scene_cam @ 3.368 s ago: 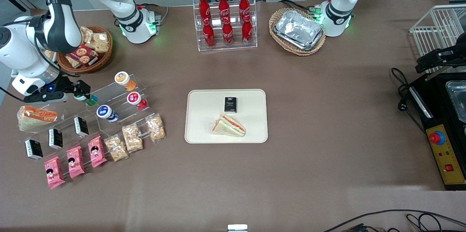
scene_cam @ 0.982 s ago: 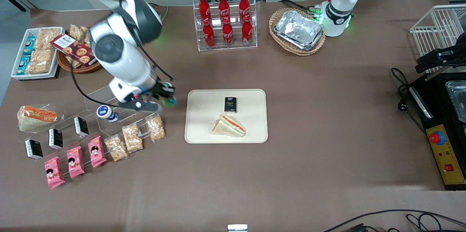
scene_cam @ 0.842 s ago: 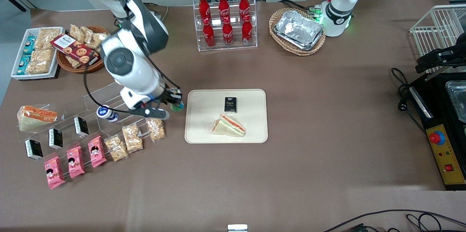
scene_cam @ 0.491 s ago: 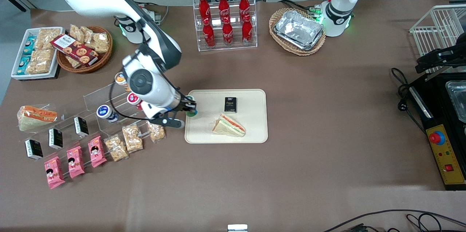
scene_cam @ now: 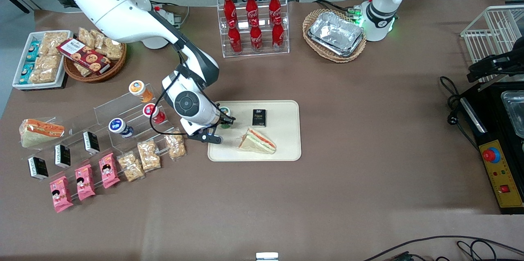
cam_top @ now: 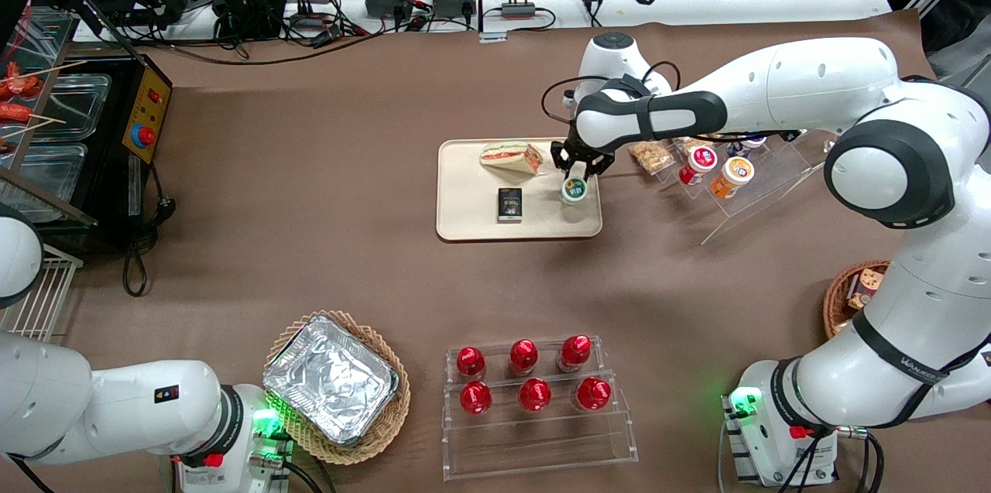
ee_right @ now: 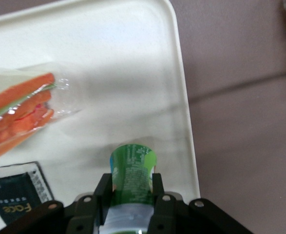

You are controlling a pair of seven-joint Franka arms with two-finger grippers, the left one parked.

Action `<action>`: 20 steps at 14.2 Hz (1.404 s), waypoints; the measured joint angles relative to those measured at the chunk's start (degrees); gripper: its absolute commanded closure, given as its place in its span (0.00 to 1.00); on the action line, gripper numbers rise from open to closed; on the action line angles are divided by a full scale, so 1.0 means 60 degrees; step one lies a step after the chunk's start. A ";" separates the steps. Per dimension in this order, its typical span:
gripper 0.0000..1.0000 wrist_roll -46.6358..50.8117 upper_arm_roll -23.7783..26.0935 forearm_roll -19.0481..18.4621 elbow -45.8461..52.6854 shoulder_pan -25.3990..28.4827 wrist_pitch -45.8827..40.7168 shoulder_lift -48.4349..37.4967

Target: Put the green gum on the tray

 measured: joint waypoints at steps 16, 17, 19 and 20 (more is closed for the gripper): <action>0.00 -0.0906 -0.0042 -0.0109 0.0551 -0.0947 -0.2398 -0.3999; 0.00 -0.1049 -0.0119 -0.0108 0.0601 -0.0952 -0.2894 -0.4559; 0.00 -0.2018 -0.0535 -0.0105 0.0841 -0.0952 -0.4110 -0.5330; 0.00 -0.2683 -0.0896 -0.0101 0.1030 -0.0959 -0.4620 -0.5539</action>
